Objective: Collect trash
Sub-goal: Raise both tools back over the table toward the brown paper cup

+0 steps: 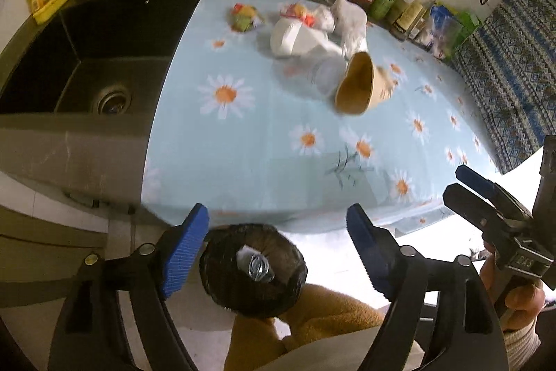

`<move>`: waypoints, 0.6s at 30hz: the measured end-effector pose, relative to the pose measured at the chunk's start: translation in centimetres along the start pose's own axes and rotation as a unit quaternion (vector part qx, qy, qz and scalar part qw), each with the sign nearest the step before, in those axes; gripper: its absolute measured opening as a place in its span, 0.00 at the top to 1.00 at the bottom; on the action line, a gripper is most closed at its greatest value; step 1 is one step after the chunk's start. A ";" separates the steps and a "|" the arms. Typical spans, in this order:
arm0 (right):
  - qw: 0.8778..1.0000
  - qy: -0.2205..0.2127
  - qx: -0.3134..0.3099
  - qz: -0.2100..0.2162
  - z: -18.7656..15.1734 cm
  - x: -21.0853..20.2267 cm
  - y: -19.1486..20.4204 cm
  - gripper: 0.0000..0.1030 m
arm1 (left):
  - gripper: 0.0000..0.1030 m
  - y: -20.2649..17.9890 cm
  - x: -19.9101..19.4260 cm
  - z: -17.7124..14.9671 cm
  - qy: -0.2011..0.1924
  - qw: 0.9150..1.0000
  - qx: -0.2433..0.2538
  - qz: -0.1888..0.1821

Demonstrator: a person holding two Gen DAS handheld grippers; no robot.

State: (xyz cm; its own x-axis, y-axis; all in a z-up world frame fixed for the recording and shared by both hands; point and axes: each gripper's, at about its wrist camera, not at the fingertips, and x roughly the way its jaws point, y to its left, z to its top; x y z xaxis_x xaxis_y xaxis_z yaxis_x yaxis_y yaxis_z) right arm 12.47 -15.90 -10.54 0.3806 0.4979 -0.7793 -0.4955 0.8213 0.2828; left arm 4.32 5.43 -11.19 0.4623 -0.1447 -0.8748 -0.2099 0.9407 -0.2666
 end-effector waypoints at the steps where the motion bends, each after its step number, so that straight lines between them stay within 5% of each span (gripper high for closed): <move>1: 1.000 0.000 -0.001 0.000 0.6 0.2 -0.3 0.05 | 0.21 -0.1 0.2 0.6 -0.002 1.000 0.001 0.001; 18: 0.996 0.066 -0.044 0.040 9.4 10.1 -4.2 0.05 | 0.20 -0.2 4.4 6.5 0.019 0.997 -0.062 0.034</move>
State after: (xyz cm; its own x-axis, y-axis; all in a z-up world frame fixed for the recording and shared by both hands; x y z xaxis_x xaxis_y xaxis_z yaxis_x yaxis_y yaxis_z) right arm 25.68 -11.71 -14.33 0.2341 0.5141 -0.8252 -0.5879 0.7508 0.3010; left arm 11.96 6.60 -12.33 0.4105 -0.0950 -0.9069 -0.3464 0.9038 -0.2515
